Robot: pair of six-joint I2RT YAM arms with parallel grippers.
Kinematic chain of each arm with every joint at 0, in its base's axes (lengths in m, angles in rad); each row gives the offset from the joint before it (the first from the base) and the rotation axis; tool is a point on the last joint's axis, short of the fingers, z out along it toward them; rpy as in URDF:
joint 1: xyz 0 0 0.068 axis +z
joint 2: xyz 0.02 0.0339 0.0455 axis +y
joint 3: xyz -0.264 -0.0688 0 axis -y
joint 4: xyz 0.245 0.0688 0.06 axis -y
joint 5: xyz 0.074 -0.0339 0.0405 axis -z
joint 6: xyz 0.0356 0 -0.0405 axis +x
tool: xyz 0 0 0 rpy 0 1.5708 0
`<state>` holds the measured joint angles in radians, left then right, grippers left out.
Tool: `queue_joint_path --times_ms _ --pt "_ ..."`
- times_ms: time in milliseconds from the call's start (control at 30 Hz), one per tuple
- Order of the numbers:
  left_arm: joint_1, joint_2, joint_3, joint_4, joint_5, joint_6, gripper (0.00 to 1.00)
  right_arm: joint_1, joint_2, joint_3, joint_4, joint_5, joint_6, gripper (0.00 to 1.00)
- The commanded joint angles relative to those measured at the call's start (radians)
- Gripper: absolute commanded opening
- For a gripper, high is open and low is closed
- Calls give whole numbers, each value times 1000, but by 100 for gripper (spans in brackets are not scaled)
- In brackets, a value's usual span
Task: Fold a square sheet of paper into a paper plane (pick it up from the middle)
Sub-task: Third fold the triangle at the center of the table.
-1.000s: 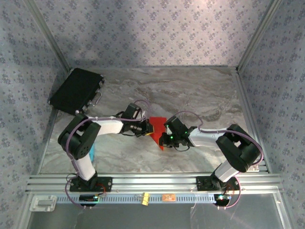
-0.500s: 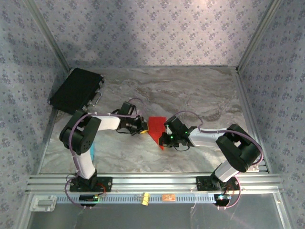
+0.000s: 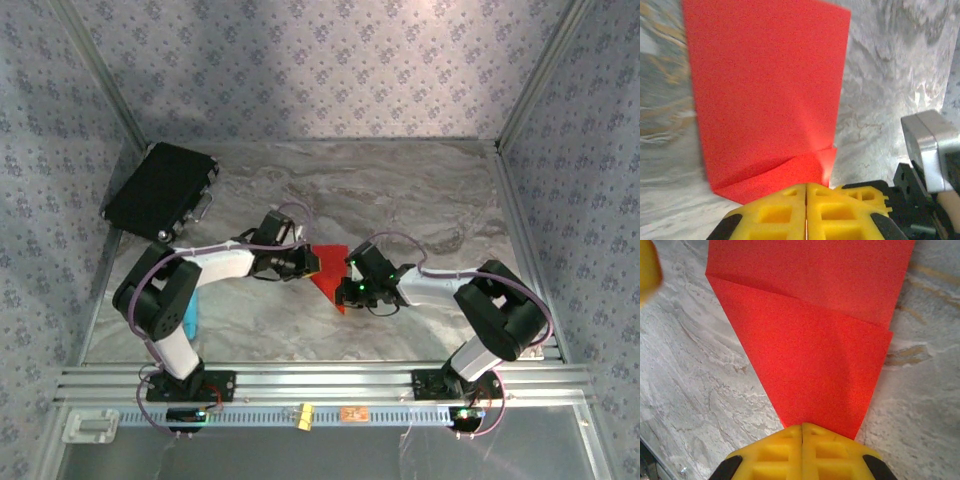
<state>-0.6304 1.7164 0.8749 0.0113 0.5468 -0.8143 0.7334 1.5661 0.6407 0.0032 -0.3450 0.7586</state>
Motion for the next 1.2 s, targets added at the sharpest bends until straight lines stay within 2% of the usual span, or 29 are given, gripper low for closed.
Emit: queue_joint_path --times_ms 0,200,433,833,1167 --pt "-5 64 32 12 48 31 7 -11 17 -24 -144 54 -22 0" --pt "6 143 53 -77 -9 49 4 -14 0 -9 -141 37 -32 0" --pt "20 170 33 -100 -2 67 3 -1 -46 66 -112 -2 -45 0" --pt "21 168 39 -105 4 74 2 28 175 181 -65 -8 -39 2" --pt "35 164 24 -90 5 70 1 34 19 28 -90 -17 -29 2"
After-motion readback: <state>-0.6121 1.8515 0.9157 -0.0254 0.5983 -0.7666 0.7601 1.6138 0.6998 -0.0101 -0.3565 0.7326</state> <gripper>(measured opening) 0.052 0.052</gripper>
